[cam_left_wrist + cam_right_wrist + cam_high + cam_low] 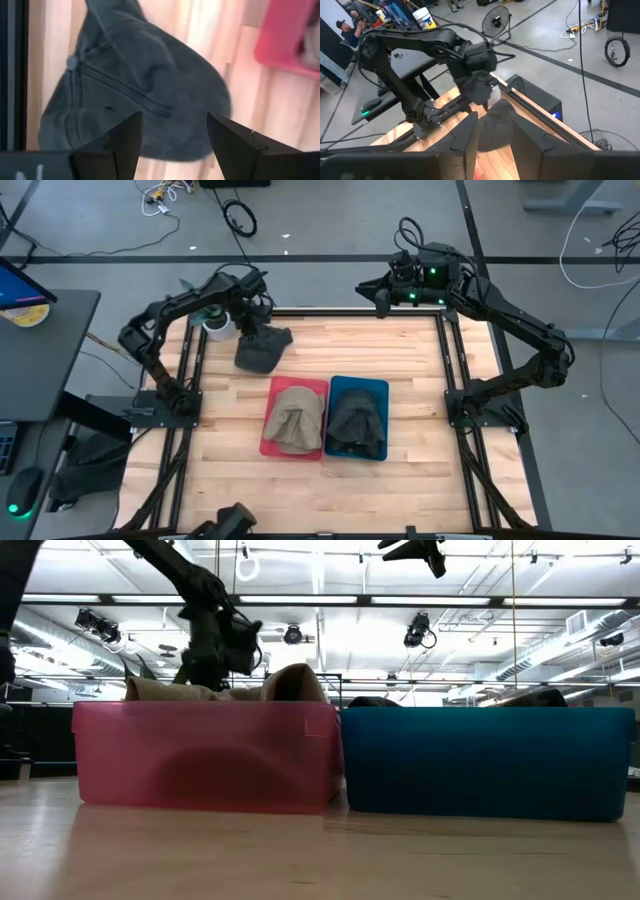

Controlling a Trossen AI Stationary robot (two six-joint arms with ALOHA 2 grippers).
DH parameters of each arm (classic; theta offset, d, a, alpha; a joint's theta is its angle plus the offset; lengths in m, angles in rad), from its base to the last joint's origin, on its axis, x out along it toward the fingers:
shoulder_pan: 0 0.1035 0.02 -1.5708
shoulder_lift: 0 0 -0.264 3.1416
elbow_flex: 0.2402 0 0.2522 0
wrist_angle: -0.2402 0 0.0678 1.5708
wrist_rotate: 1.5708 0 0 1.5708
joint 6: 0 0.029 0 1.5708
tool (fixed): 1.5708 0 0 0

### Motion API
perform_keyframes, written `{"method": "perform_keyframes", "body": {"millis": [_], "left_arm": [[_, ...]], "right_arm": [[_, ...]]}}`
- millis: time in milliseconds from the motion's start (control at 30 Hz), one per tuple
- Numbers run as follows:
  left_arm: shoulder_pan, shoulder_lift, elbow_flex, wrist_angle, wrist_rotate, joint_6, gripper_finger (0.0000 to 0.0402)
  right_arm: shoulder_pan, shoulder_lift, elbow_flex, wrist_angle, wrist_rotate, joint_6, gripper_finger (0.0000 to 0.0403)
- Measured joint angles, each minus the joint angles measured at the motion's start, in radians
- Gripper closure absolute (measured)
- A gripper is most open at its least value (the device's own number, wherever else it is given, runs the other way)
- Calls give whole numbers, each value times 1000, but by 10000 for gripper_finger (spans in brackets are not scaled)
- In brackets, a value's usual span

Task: Pick & Place hat
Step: Put the black cap into the blue bin

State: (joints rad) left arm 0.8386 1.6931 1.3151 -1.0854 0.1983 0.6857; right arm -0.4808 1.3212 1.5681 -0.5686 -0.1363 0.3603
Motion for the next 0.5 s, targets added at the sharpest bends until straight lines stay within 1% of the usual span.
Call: {"method": "perform_keyframes", "body": {"millis": [267, 500], "left_arm": [[3, 116, 0, 37, 0, 0, 177], [3, 160, 0, 72, -25, -14, 177]], "right_arm": [[0, 0, 0, -12, -14, -3, 292], [0, 0, 0, -35, -14, -6, 292]]}}
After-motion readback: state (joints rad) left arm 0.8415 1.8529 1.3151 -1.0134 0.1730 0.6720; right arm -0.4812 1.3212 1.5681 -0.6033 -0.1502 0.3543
